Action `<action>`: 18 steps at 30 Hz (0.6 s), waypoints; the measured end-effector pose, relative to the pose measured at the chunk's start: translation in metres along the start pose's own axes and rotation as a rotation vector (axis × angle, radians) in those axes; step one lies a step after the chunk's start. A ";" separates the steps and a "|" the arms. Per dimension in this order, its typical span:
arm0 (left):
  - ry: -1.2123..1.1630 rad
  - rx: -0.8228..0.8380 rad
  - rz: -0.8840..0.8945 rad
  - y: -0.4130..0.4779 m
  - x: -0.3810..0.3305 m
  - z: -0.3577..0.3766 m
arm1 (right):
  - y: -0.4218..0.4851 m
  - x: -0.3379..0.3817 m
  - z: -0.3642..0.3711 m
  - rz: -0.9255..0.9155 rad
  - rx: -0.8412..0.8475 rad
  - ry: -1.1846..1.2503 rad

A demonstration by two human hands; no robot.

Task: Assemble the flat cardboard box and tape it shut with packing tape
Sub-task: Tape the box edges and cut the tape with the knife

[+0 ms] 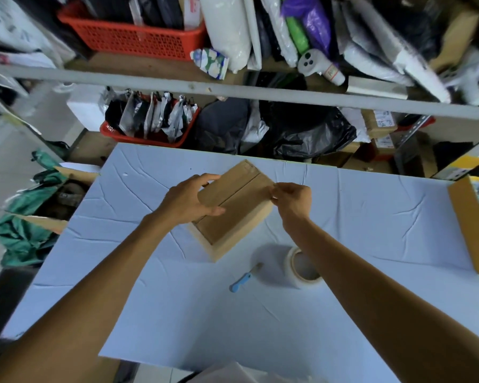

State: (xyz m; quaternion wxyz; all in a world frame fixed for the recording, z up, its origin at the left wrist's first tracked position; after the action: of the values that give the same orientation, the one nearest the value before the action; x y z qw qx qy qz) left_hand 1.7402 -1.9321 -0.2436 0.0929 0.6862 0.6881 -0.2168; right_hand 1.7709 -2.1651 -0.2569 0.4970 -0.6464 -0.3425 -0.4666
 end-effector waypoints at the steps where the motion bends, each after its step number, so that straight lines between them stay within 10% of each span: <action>1: 0.029 -0.034 -0.017 0.000 -0.003 0.001 | 0.000 -0.001 0.000 -0.015 -0.030 -0.039; 18: 0.039 -0.076 -0.049 -0.008 -0.024 0.008 | -0.054 -0.003 0.011 -0.407 0.692 -0.676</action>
State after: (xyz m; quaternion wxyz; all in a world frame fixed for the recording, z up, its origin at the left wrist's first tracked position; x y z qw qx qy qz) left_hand 1.7316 -1.9566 -0.2393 0.1000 0.6693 0.7141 -0.1792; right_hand 1.7235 -2.1392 -0.2434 0.4424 -0.4794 -0.7365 -0.1788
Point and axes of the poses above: each hand's wrist, its own y-axis towards the middle knuckle, its own z-axis out of the palm, x = y × z, the point moved 4 cm from there along y, towards the middle knuckle, and after that the axes turned 9 degrees about y, right-handed, at the moved point
